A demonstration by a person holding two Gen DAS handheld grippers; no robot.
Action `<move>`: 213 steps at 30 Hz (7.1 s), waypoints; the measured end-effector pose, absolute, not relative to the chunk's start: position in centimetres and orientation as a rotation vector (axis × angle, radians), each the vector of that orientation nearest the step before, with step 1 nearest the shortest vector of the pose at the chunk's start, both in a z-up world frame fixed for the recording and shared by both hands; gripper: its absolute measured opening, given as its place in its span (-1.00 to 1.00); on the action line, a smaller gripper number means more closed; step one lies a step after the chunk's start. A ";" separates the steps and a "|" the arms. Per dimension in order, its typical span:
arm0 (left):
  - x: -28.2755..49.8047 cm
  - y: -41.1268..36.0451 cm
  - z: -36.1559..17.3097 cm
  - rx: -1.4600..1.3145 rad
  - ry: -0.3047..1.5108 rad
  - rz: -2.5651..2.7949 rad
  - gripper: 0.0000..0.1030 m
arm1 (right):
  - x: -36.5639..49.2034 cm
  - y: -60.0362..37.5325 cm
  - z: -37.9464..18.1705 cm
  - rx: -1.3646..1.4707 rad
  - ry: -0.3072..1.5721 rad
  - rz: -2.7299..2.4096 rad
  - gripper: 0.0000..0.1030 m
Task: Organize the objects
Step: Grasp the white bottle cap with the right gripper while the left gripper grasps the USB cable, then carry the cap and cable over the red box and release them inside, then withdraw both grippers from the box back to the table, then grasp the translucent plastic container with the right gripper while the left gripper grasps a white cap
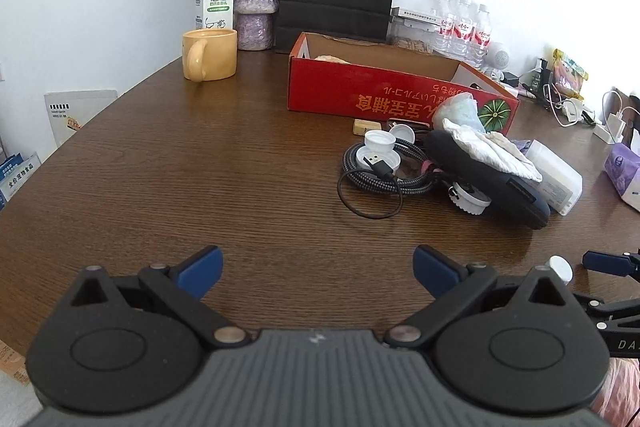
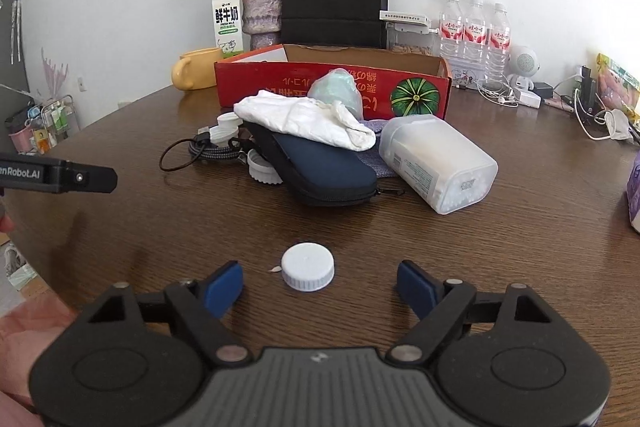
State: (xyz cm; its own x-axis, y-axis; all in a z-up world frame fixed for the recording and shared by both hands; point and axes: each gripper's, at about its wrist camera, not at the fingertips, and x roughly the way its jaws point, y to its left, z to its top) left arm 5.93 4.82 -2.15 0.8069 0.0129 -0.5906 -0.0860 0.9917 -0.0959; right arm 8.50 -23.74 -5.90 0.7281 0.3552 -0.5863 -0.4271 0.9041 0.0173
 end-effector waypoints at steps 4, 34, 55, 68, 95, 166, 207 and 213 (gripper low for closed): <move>5.9 4.8 -2.3 -0.120 0.635 0.052 1.00 | 8.3 -23.6 -5.8 -0.120 0.606 0.452 0.20; 11.0 4.1 -1.6 -0.093 0.612 0.086 1.00 | 9.9 -25.4 -3.7 -0.014 0.457 0.417 -0.48; 16.3 1.6 -2.9 -0.113 0.649 0.080 0.40 | 11.1 -25.4 -3.6 -0.002 0.446 0.415 -0.48; 15.9 1.9 -2.7 -0.166 0.629 0.060 -0.45 | 11.2 -25.5 -3.8 0.004 0.447 0.416 -0.48; 15.2 2.8 3.6 -0.193 0.423 0.046 -0.46 | 14.4 -23.2 -0.2 -0.019 0.331 0.443 -0.48; 28.8 1.2 6.6 -0.171 0.344 0.147 1.00 | 29.9 -18.0 3.0 0.008 0.306 0.307 1.00; 13.6 3.7 0.6 -0.077 0.545 0.141 1.00 | 22.9 -26.8 -4.8 -0.232 0.591 0.327 1.00; 14.1 3.5 -0.4 -0.062 0.585 0.126 1.00 | 24.5 -26.8 -5.5 -0.146 0.623 0.402 0.53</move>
